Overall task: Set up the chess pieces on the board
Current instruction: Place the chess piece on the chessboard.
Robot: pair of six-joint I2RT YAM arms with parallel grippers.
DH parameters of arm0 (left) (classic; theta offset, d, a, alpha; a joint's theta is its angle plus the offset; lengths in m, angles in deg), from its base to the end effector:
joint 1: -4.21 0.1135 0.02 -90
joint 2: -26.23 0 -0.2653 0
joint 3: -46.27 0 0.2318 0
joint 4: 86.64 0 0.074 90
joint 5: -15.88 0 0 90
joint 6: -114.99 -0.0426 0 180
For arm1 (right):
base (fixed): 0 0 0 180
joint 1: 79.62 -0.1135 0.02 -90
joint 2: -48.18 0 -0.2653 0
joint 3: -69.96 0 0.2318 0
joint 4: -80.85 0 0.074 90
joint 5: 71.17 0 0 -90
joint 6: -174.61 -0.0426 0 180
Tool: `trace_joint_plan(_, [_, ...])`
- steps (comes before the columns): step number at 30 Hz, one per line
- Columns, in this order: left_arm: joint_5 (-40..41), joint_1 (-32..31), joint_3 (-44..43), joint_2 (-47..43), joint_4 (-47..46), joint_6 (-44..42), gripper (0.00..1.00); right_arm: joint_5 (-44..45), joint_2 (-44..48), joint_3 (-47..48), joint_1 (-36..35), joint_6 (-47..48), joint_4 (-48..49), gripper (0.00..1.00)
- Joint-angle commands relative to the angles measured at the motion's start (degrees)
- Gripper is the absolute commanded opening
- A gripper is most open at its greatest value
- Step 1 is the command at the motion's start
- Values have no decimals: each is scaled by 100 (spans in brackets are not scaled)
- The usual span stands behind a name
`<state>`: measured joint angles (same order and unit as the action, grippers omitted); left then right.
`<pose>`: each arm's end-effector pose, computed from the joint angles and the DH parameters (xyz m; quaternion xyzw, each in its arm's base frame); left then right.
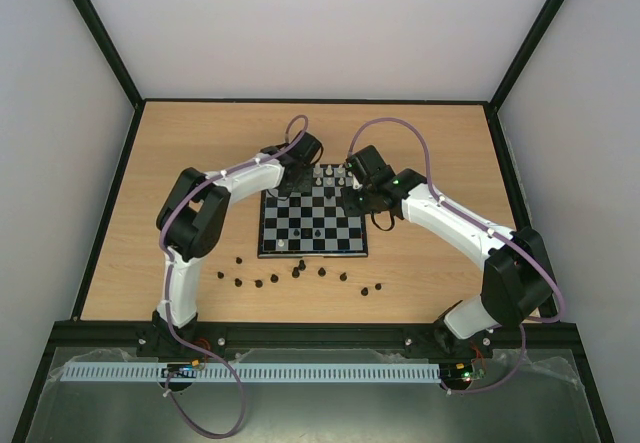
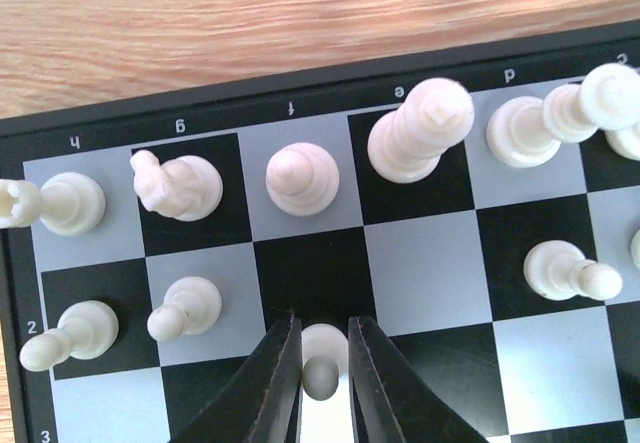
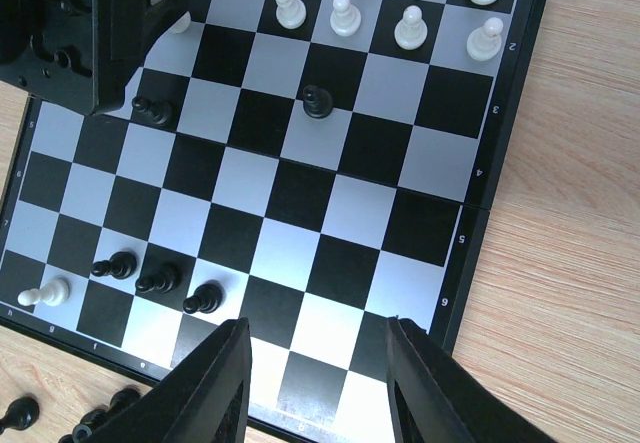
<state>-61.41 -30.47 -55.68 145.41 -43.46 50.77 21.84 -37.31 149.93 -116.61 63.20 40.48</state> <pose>0.3571 -0.2357 0.1760 0.0464 0.9602 -0.0353 0.2732 0.2497 0.1853 0.2720 -0.1158 0.9193 0.1619 0.3395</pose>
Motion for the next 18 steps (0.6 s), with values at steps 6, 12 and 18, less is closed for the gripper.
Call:
trace_joint_plan(6, [45, 40, -236, 178, 38, -106, 14, 19, -1, -90, 8, 58, -52, 37])
trace_joint_plan(12, [69, 55, -226, 201, 10, -100, 14, -3, 5, -99, 8, 59, -39, 37])
trace_joint_plan(18, [73, 63, -246, 235, -58, -95, 11, -13, -3, -99, 8, 66, -39, 37])
